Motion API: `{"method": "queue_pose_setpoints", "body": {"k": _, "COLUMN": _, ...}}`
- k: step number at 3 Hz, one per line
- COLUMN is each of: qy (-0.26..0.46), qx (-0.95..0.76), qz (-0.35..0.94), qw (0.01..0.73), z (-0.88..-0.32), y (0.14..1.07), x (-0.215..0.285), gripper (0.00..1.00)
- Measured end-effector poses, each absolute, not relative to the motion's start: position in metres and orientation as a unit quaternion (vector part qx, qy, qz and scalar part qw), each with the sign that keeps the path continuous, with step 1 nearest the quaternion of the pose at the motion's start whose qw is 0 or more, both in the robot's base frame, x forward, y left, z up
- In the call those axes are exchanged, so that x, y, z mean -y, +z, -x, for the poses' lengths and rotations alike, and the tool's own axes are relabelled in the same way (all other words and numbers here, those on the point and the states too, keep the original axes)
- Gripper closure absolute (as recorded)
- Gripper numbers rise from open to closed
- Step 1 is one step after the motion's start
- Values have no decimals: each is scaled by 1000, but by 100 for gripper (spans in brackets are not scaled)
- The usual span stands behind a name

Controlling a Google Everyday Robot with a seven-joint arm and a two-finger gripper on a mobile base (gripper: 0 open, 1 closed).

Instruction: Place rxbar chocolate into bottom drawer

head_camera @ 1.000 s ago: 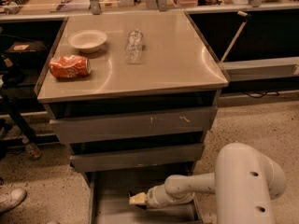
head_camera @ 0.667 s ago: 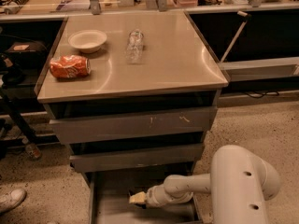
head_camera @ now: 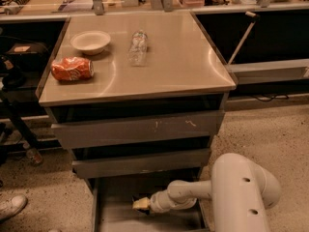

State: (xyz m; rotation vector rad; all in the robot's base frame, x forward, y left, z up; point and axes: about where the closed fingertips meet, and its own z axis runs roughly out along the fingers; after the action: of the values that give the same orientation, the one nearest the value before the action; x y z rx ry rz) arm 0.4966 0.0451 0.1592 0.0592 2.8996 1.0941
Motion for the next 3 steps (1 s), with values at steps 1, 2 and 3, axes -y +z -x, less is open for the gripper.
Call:
{"method": "queue_pose_setpoints", "body": {"k": 1, "qy": 356, "qx": -934, "qz": -22, "qw": 16, "z": -500, "y": 150, "x": -49, "gripper": 100}}
{"method": "queue_pose_setpoints", "body": {"k": 2, "qy": 357, "qx": -934, "qz": -22, "qw": 16, "z": -501, "y": 150, "x": -49, "gripper": 82}}
{"method": "queue_pose_setpoints", "body": {"k": 3, "qy": 357, "qx": -934, "qz": -22, "qw": 16, "z": -500, "y": 150, "x": -49, "gripper": 58}}
